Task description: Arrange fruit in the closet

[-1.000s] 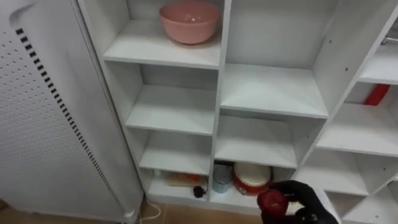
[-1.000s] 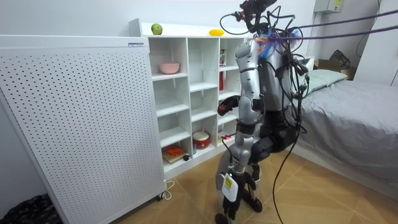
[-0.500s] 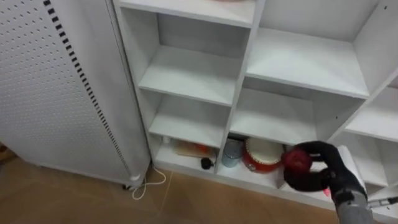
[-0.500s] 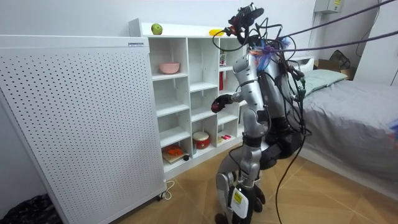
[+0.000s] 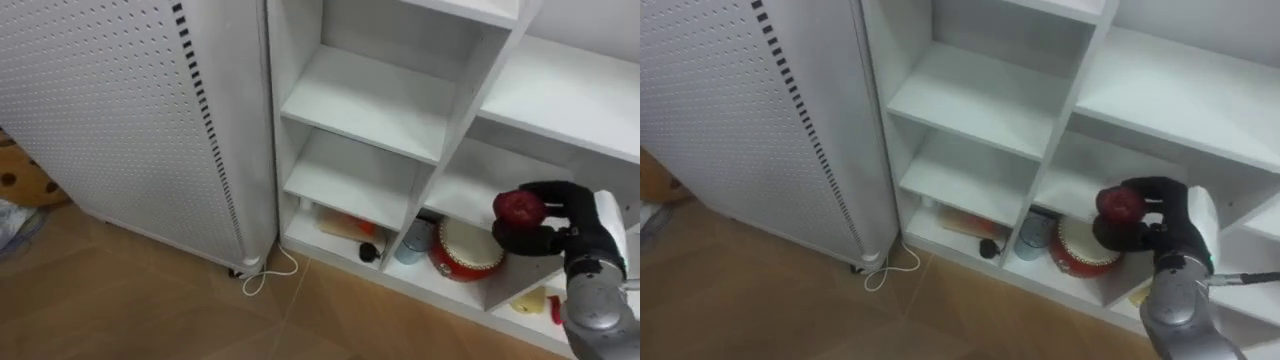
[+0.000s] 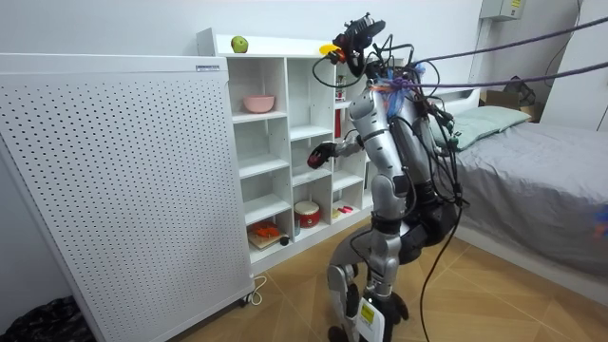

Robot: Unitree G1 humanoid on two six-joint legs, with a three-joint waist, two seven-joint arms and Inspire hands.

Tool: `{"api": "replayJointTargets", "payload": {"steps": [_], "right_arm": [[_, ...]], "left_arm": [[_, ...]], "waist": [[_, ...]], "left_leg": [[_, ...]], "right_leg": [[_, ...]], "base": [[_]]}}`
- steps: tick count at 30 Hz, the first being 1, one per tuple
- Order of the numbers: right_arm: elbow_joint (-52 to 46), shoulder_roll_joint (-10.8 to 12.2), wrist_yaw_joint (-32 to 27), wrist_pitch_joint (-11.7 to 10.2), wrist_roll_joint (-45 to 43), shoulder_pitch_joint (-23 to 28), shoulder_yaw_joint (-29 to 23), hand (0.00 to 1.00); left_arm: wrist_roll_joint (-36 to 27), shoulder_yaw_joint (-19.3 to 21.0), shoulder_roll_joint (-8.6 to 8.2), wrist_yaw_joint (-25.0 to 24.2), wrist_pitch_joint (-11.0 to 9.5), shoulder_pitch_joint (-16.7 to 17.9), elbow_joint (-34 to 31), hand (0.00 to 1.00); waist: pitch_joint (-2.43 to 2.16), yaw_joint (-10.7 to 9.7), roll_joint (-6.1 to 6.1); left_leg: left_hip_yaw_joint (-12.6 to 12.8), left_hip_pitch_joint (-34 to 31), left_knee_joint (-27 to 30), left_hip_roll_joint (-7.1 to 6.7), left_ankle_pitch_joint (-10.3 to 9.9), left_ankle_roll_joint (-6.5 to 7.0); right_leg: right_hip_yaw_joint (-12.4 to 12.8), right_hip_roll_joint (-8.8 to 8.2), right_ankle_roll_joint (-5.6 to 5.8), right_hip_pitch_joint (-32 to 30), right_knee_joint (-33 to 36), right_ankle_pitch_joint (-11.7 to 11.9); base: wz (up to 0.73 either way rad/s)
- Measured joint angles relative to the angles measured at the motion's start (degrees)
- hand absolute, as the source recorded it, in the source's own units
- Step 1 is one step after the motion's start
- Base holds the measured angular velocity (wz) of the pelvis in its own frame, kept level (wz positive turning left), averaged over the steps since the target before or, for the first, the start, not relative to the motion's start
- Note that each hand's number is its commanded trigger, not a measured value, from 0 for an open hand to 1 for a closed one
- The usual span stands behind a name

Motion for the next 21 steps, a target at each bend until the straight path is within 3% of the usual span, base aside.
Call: {"api": "replayJointTargets", "payload": {"steps": [6, 9, 10, 18, 21], "right_arm": [[2.22, -0.50, -3.90, 1.83, 8.41, -2.20, 0.16, 1.00], [2.54, -1.59, -6.35, 2.23, 13.94, -2.89, 1.75, 1.00], [2.84, -2.26, -7.39, 2.31, 15.20, -3.40, 2.80, 0.00], [4.74, -5.11, -13.73, 3.00, 23.33, -8.83, 4.46, 0.00], [4.74, -6.14, -15.24, 3.40, 30.52, -10.21, 4.28, 0.00]], "left_arm": [[-2.14, -0.06, 0.95, 3.58, 0.54, 0.11, -0.04, 0.00], [-2.25, -0.08, 2.11, 5.15, 0.54, 0.12, -0.10, 0.00], [-2.41, -0.07, 2.66, 5.91, 0.55, 0.12, -0.15, 0.00], [-4.42, -0.04, 4.61, 9.00, 1.13, 0.55, -0.58, 0.00], [-4.44, 0.15, 5.17, 9.91, 1.13, 0.87, -1.70, 0.00]], "waist": [[0.14, 0.12, -0.27], [0.46, 0.11, -0.96], [0.66, 0.11, -1.36], [0.71, -0.29, -1.70], [0.66, -0.36, -1.76]], "left_leg": [[-0.06, -0.45, 0.51, -0.94, -0.31, 0.49], [-0.05, -0.95, 0.60, -0.88, -0.32, 0.53], [-0.07, -1.28, 0.66, -0.84, -0.32, 0.53], [-0.61, -1.88, 1.10, -0.74, -0.32, 0.52], [-0.64, -1.92, 1.13, -0.88, -0.31, 0.53]], "right_leg": [[-0.39, -1.24, 0.55, -0.03, 0.71, -0.75], [-0.42, -1.16, 0.75, -0.37, 0.72, -0.87], [-0.46, -1.13, 0.75, -0.73, 0.74, -0.87], [-0.75, -0.78, 0.75, -0.95, 0.57, -0.87], [-0.84, -0.98, 0.76, -0.92, 0.54, -0.86]], "base": [[0.08], [0.01], [0.00], [0.00], [0.00]]}}
